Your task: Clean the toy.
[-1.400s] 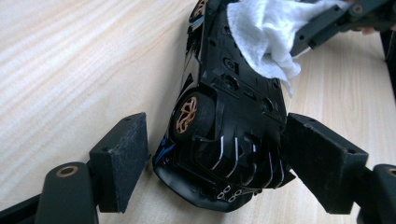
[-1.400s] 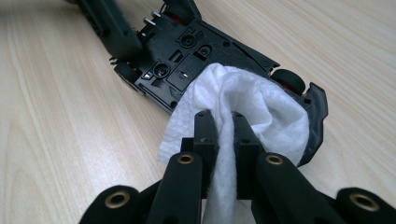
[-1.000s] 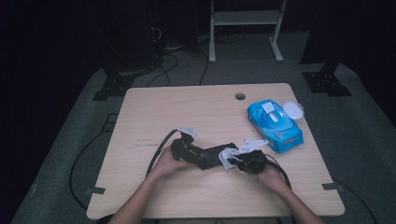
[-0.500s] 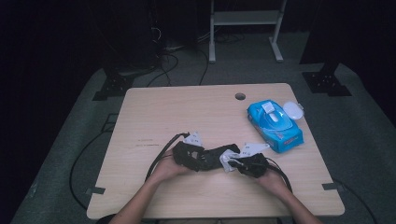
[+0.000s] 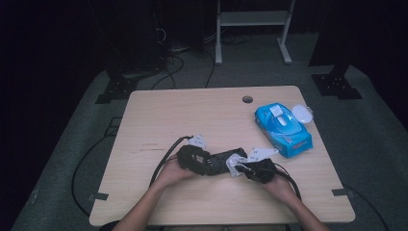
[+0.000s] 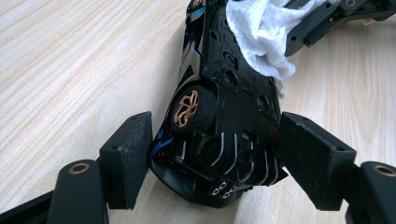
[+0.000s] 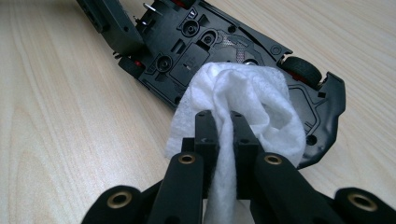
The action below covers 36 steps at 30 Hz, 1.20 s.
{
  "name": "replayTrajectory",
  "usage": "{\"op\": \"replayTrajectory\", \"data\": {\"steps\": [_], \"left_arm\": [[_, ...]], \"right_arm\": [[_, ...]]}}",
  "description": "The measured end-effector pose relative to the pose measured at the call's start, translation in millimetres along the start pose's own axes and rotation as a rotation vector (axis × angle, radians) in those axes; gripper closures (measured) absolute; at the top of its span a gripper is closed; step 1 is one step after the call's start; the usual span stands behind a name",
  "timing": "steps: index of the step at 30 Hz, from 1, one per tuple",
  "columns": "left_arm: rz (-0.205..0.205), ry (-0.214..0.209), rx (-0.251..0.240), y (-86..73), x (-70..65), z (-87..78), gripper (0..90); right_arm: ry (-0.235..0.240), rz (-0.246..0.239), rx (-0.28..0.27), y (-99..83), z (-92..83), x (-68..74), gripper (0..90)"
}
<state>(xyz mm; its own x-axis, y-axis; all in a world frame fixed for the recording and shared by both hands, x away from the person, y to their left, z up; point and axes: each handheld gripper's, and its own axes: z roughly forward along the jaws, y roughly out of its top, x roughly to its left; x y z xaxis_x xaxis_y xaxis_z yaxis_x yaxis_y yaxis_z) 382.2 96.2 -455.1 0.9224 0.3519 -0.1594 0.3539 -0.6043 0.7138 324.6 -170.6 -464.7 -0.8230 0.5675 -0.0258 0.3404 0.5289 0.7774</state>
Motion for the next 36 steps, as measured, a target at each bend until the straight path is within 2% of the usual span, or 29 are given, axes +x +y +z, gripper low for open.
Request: {"op": "replayTrajectory", "data": {"steps": [1, 4, 6, 9, 10, 12, 13, 14, 16, 19, 21, 24, 28, 30, 32, 34, 36], "left_arm": [[-0.006, -0.006, 0.009, 0.3, 1.0, 0.1, 26.9], [-0.059, -0.034, 0.015, -0.8, 6.3, 3.7, 21.8], [-0.088, -0.068, 0.023, -1.9, 11.0, 5.8, 20.9], [-0.096, -0.083, 0.030, -1.7, 12.4, 7.0, 21.1], [-0.092, -0.105, 0.032, -1.1, 11.2, 8.6, 24.6], [-0.060, -0.104, 0.046, -0.7, 8.3, 10.6, 32.7], [-0.019, -0.086, 0.068, -0.7, 5.7, 12.4, 38.9], [0.010, -0.077, 0.087, -0.8, 2.2, 14.4, 43.8], [0.058, -0.058, 0.089, -0.5, -2.0, 15.8, 51.4], [0.089, -0.030, 0.066, 1.0, -4.2, 14.5, 54.2], [0.121, 0.000, 0.061, 1.7, -5.6, 12.1, 55.3], [0.161, 0.040, 0.062, 1.7, -7.6, 11.1, 57.9], [0.172, 0.068, 0.061, 4.1, -6.0, 11.4, 58.1], [0.175, 0.077, 0.056, 5.2, -5.6, 13.1, 58.1], [0.186, 0.076, 0.051, 6.6, -5.9, 14.6, 58.1], [0.192, 0.083, 0.043, 7.2, -6.7, 14.8, 58.1], [0.202, 0.093, 0.055, 6.4, -5.6, 13.4, 58.1]], "right_arm": [[0.000, 0.002, -0.001, 0.0, 0.0, 0.2, 84.2], [0.003, 0.003, 0.001, -0.6, -0.3, 0.5, 84.3], [0.002, 0.003, -0.002, -1.4, -0.3, 0.9, 84.3], [0.002, -0.001, -0.001, -1.7, -0.4, 1.1, 84.3], [0.003, -0.001, 0.003, -2.4, -0.2, 1.8, 84.3], [0.008, -0.004, 0.022, -3.1, 2.0, 2.1, 84.3], [0.007, -0.015, 0.072, -4.6, 6.6, 3.3, 84.0], [-0.008, -0.032, 0.063, -8.0, 9.7, 5.5, 84.2], [0.002, -0.008, 0.065, -5.1, 8.0, 3.5, 84.1], [-0.001, 0.006, 0.050, -1.0, 3.6, -0.6, 84.0], [0.020, 0.020, 0.034, -1.5, 1.0, -2.5, 84.0], [0.056, 0.038, -0.032, 3.5, -8.2, -2.0, 83.9], [0.052, 0.067, -0.122, 18.5, -21.8, -7.5, 83.9], [0.051, 0.071, -0.156, 29.3, -21.6, -8.6, 83.9], [0.051, 0.059, -0.155, 44.6, -12.5, -4.2, 83.9], [0.055, 0.050, -0.132, 55.6, 0.4, -1.0, 83.7], [0.053, 0.043, -0.101, 63.1, 13.9, 0.6, 83.7]]}}
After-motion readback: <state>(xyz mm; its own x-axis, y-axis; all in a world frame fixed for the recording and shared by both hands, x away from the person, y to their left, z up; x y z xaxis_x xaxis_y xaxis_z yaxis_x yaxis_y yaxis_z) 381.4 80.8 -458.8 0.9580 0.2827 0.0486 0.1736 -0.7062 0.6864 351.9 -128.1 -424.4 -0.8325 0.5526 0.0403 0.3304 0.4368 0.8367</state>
